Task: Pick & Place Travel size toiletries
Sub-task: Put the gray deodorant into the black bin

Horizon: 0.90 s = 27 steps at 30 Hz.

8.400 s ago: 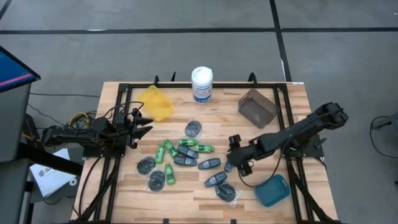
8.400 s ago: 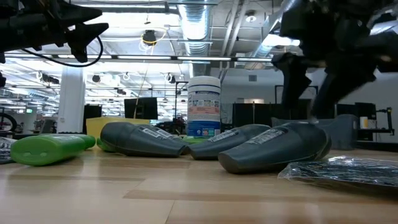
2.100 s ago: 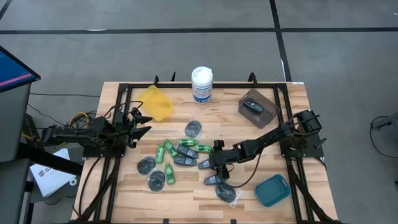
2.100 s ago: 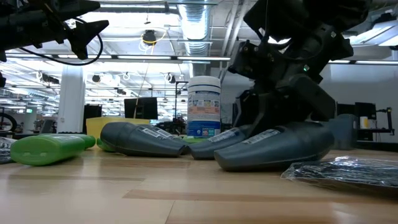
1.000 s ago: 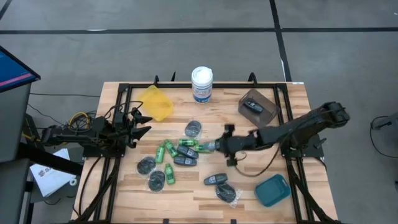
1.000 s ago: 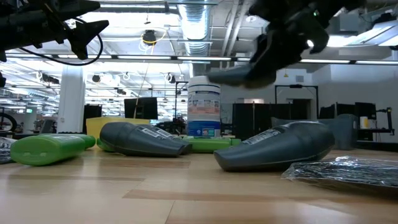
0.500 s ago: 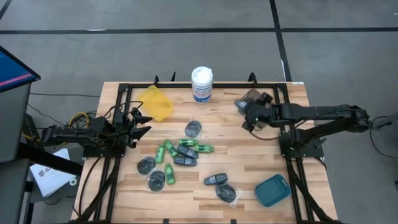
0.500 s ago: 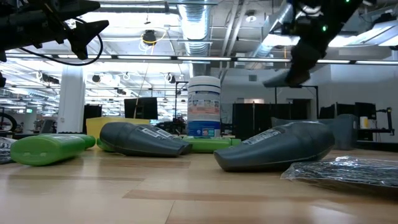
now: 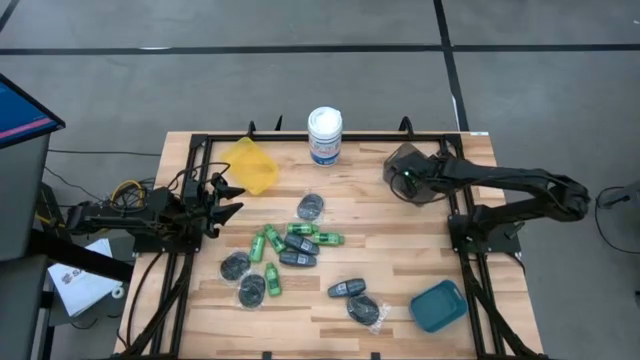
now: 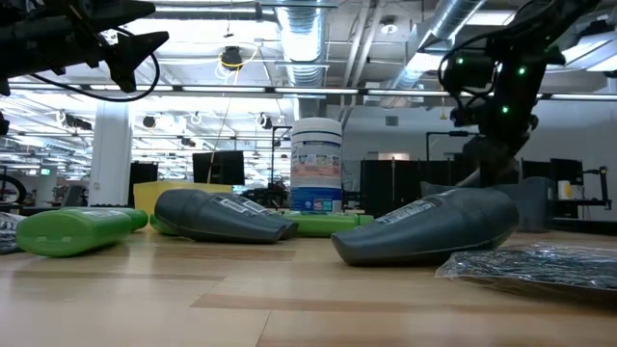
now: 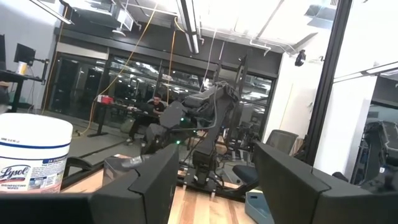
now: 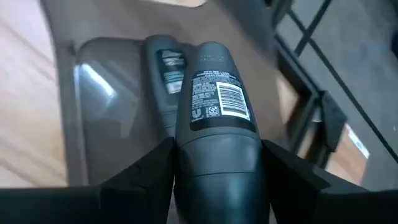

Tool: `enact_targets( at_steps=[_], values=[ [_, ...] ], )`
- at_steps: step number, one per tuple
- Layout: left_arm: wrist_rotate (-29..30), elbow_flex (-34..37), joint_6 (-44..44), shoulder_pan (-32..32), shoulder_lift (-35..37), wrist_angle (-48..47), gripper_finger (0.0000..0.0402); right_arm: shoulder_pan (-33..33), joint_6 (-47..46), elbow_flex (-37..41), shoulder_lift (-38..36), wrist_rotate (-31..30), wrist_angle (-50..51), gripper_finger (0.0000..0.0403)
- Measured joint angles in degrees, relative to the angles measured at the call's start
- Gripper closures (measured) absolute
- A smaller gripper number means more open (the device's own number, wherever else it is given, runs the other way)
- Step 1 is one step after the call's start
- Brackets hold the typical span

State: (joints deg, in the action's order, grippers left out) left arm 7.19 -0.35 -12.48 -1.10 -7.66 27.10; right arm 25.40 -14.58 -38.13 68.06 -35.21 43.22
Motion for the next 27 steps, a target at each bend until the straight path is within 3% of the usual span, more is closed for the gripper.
enact_targets(
  at_steps=[8,27],
  values=[
    [0.0,0.0,0.0,0.0,0.0,0.0,0.0198,-0.5,4.3,0.0,1.7,7.1,-5.1,0.0205],
    [0.0,0.0,0.0,0.0,0.0,0.0,0.0198,-0.5,4.7,0.0,1.7,8.4,-6.0,0.0176]
  ],
)
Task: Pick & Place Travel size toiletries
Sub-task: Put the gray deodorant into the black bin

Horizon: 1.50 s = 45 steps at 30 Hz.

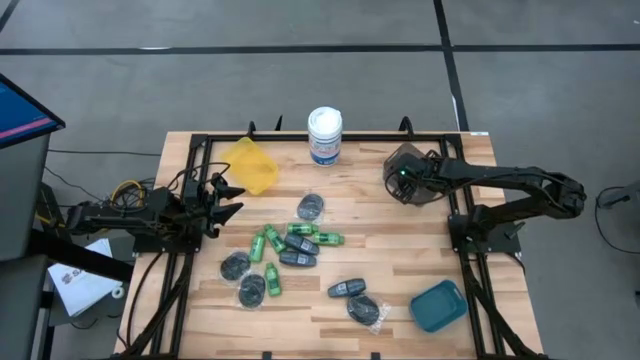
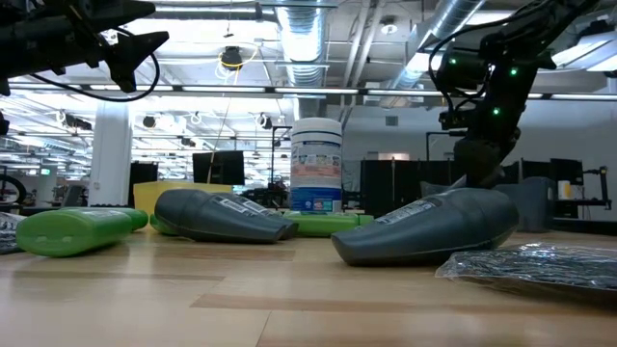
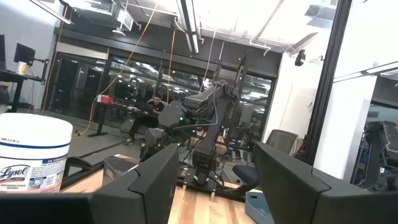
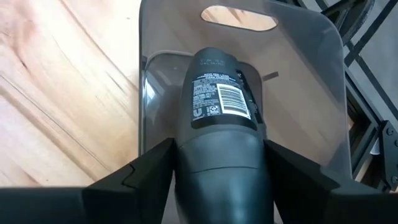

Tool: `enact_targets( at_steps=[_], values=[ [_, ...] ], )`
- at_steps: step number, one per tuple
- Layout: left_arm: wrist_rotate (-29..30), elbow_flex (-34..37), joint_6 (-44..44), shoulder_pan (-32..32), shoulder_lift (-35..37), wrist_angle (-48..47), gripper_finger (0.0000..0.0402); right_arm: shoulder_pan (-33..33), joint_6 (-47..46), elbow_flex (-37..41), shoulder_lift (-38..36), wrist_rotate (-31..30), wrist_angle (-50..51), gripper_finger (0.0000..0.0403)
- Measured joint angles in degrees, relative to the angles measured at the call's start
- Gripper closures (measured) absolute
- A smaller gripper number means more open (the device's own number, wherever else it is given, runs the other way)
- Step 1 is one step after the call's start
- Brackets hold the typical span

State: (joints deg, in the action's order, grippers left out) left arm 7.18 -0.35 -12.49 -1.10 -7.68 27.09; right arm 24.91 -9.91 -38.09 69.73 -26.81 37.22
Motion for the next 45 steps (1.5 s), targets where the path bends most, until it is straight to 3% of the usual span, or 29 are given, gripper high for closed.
enact_targets(
  at_steps=[18,25,32,38,45],
  values=[
    [0.0,0.0,-0.4,0.0,0.0,0.0,0.0198,-1.7,1.0,-1.0,-0.5,0.0,-0.2,0.0134],
    [0.0,0.0,-0.4,0.0,0.0,0.0,0.0198,-12.3,2.0,-8.4,-3.0,4.7,-1.7,0.0133],
    [0.0,0.0,-0.4,0.0,0.0,0.0,0.0198,-27.5,3.0,-11.5,-2.8,9.0,-12.2,0.0132],
    [0.0,0.0,-0.4,0.0,0.0,0.0,0.0198,-38.1,1.9,-11.5,2.6,9.0,-18.8,0.0119],
    [0.0,0.0,-0.4,0.0,0.0,0.0,0.0198,-46.1,2.2,-11.6,13.7,9.0,-27.6,0.0057]
  ],
)
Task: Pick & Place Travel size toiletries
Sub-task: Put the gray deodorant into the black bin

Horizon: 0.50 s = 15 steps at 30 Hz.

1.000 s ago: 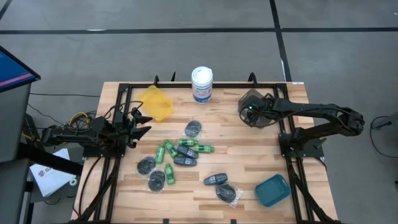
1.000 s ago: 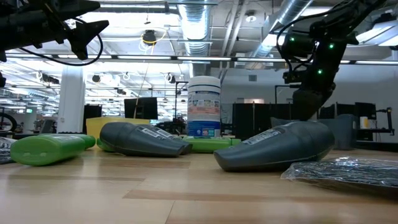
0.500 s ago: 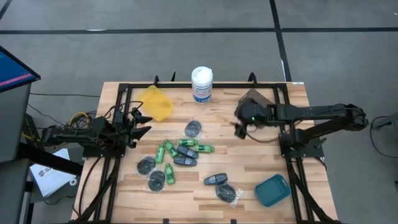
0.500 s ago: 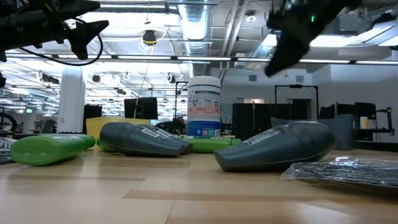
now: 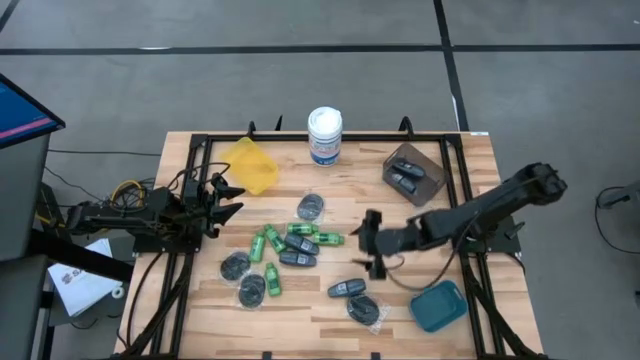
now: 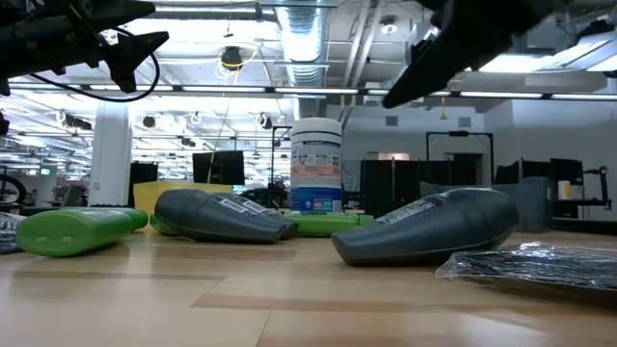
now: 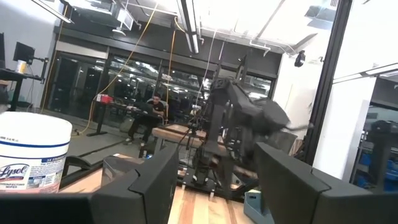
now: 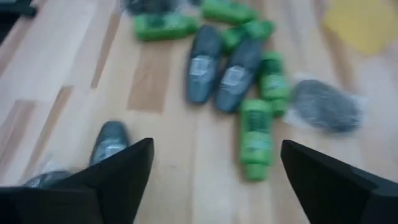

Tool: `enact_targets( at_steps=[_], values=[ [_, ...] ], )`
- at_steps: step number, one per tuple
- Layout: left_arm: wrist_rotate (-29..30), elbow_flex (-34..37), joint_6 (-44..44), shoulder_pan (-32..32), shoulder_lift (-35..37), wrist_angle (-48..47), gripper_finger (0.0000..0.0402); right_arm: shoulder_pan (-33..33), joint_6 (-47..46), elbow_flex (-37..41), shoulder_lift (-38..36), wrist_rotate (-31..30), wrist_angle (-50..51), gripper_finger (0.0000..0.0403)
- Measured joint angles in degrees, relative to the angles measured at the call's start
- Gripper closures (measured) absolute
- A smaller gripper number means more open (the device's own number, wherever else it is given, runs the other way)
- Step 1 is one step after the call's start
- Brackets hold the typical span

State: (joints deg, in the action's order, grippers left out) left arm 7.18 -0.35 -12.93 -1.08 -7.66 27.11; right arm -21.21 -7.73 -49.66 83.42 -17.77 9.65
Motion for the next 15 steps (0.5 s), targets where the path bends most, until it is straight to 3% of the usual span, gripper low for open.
enact_targets(
  at_steps=[5,15],
  values=[
    [0.0,0.0,0.0,0.0,0.0,0.0,0.0198,-3.2,-2.1,-3.6,7.8,0.0,0.1,0.0034],
    [0.0,0.0,0.0,0.0,0.0,0.0,0.0198,-6.5,-2.7,-11.0,19.9,3.0,0.0,0.0040]
  ],
)
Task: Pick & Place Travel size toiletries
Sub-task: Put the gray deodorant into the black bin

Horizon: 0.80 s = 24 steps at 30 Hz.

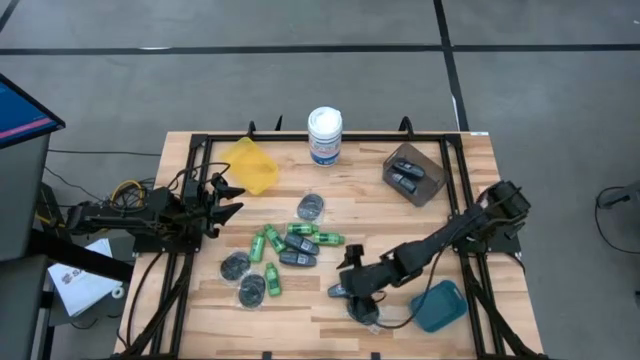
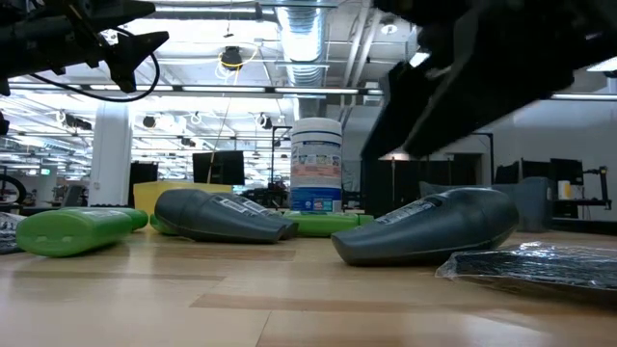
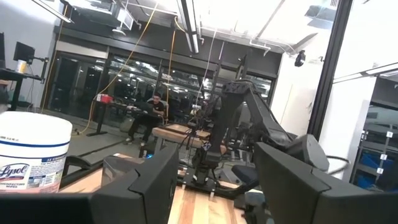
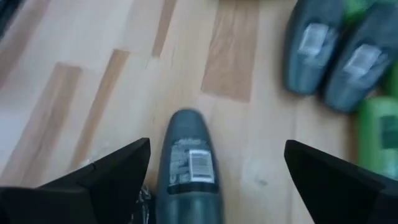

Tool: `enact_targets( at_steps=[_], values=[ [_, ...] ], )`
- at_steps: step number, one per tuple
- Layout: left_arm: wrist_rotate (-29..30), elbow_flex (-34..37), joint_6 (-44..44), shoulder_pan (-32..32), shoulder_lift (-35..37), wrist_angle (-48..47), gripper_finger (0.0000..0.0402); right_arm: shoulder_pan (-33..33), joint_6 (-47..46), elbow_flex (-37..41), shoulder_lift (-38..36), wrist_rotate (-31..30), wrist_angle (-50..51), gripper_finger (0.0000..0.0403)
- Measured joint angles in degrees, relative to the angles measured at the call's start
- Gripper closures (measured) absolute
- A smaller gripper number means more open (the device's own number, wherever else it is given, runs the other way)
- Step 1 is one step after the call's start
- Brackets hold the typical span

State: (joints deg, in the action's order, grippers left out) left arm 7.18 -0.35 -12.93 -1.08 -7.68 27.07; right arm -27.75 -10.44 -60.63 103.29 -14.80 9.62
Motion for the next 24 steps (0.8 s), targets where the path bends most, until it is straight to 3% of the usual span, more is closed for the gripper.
enact_targets(
  at_steps=[13,24],
  values=[
    [0.0,0.0,0.0,0.0,-0.7,0.1,0.0198,0.0,-5.3,-0.9,10.0,2.3,-2.3,0.0052],
    [0.0,0.0,0.0,0.0,-0.8,0.0,0.0198,0.0,-4.6,-0.9,9.4,3.1,-2.9,0.0196]
  ],
)
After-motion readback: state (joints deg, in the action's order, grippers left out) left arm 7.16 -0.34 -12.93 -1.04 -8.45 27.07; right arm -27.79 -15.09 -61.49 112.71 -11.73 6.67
